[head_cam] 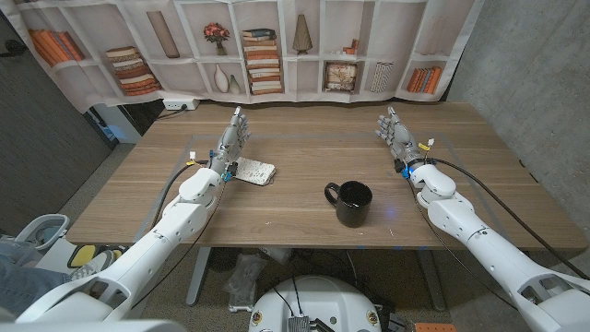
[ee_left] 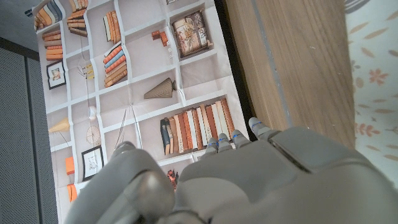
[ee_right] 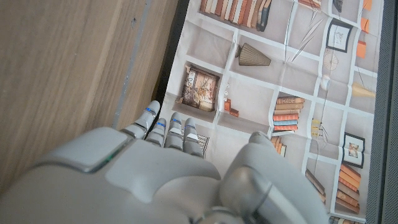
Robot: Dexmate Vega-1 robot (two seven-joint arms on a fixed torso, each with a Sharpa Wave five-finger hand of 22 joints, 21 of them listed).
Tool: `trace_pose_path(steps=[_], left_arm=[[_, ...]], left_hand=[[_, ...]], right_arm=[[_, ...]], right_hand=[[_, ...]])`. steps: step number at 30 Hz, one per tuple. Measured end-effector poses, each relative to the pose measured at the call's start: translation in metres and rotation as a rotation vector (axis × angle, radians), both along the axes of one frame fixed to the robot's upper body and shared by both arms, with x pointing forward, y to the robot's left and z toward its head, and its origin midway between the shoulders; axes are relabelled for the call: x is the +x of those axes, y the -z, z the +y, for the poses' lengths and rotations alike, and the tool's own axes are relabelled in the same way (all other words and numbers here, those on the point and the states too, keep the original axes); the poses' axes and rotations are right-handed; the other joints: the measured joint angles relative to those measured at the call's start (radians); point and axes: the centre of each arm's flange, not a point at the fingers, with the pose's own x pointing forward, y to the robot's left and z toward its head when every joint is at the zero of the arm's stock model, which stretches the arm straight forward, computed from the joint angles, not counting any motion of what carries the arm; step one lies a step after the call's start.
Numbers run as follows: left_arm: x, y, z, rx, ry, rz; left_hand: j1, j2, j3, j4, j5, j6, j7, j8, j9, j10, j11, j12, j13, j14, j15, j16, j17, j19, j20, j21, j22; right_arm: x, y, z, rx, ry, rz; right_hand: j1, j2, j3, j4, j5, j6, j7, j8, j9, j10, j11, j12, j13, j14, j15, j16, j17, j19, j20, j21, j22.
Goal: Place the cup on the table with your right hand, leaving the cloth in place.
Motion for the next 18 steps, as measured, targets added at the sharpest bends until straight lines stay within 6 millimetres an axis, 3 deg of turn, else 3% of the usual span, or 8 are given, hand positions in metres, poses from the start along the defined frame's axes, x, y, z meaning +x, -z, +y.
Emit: trace_pose_path(steps=[18], left_arm=[[-0.0031,-0.0019,-0.0014,0.001,-0.007,0.0]], left_hand=[[0.022,0.012,-0.002,-0.004,0.006,0.0,0.0,-0.006,0.0,-0.003,-0.014,0.0,0.0,-0.003,-0.004,0.0,0.0,0.0,0.0,-0.005,0.0]], right_arm=[[-0.0045,0.0042,0.0016,0.009,-0.001,0.0]], right_hand=[[0.001,0.001,0.004,-0.004,0.0,0.0,0.0,0.0,0.005,0.0,0.0,0.0,0.0,0.005,0.005,0.0,0.0,0.0,0.0,0.0,0.0]])
